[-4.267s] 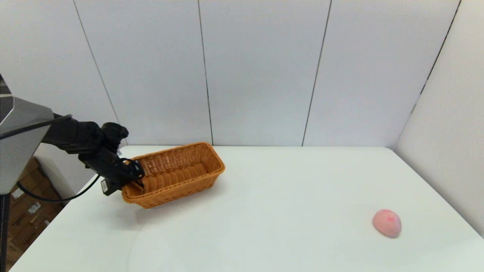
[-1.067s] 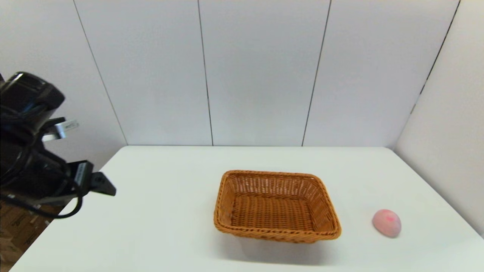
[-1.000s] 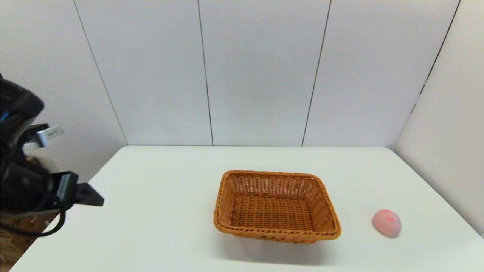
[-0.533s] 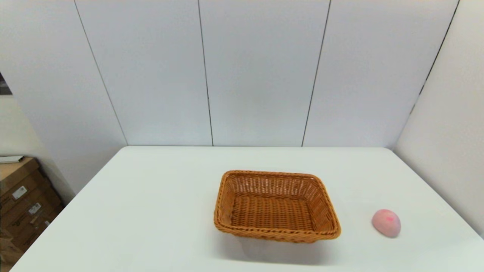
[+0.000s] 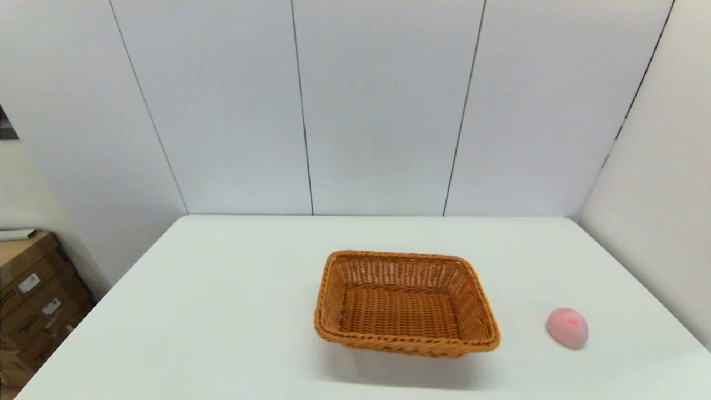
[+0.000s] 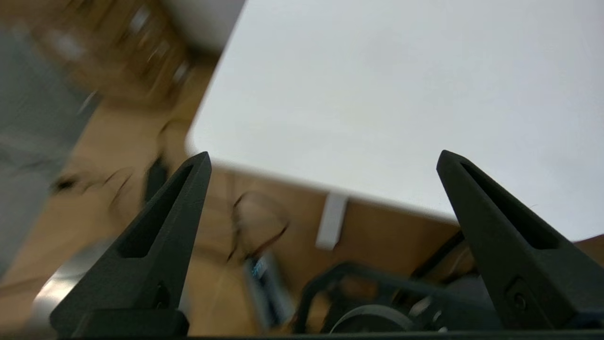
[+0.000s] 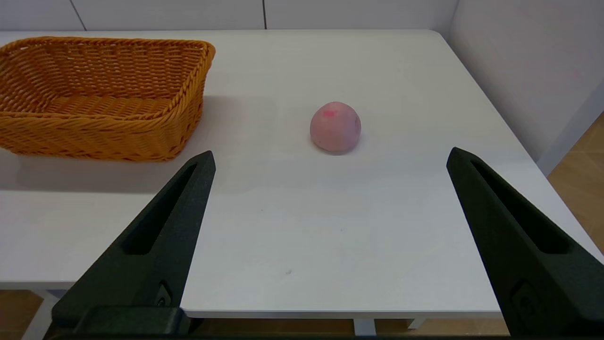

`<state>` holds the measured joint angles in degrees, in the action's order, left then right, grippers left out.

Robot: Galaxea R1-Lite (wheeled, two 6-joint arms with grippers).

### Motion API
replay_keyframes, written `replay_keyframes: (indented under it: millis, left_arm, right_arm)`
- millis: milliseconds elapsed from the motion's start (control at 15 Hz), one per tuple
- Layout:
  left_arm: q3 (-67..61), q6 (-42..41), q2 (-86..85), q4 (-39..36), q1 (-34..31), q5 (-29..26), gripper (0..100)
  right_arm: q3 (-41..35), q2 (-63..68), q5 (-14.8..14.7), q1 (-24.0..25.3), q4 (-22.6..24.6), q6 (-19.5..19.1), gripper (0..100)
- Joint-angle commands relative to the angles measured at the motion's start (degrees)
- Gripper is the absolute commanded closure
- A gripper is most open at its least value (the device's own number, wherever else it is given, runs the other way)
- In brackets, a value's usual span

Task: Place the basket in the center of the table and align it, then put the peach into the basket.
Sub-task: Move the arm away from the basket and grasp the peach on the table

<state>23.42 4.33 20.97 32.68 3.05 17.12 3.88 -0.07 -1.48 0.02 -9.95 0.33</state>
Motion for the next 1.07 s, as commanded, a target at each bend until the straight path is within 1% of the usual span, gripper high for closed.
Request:
replay_keyframes:
  millis: [67,133,267,467,533,600,667,733,800,867,1000,1067]
  left_arm:
    - [-14.0,-4.1,-11.7,-18.1,-1.8,-11.6,0]
    - [-16.4,-5.2,-13.6,-19.8,-2.0,-12.5,0]
    - [-18.7,-5.2,-20.4,-20.6,-2.1,-17.6,0]
    - [-18.8,-4.4,-21.1,-20.9,-2.2,-17.4,0]
    - [-18.8,-2.6,-21.1,-20.9,-2.2,-17.1,0]
    - [-18.8,-1.6,-21.1,-20.9,-2.2,-16.6,0]
    - [-18.8,-1.3,-21.1,-21.0,-2.2,-15.8,0]
    - [-18.8,-1.2,-21.1,-21.0,-2.2,-15.5,0]
    - [-18.8,-1.3,-21.1,-21.0,-2.2,-15.5,0]
    - [-18.8,-1.6,-21.1,-21.0,-2.2,-15.6,0]
    - [-18.8,-1.6,-21.1,-21.0,-2.2,-15.7,0]
    - [-18.8,-1.7,-21.1,-21.0,-2.2,-15.7,0]
  right_arm:
    - [0.0,0.1,0.0,0.0,-0.1,0.0,0]
    - [0.0,0.1,0.0,0.1,-0.1,0.0,0]
    - [0.0,0.1,0.0,0.1,-0.1,0.0,0]
    - [0.0,0.1,-0.1,0.0,-0.2,0.0,0]
    - [0.1,0.2,-0.1,0.0,-0.5,0.0,0]
    - [3.8,1.6,0.2,0.0,-1.8,0.2,0]
    - [9.9,7.5,0.8,0.0,-5.2,2.1,0]
    - [17.0,15.8,2.3,-0.2,-7.9,5.1,0]
    - [24.6,28.1,2.4,-0.5,-9.6,8.5,0]
    - [30.0,37.1,2.1,-0.8,-10.9,9.6,0]
    - [39.7,51.3,2.1,-0.7,-18.8,9.8,0]
    - [41.6,56.9,2.1,-0.3,-19.5,9.7,0]
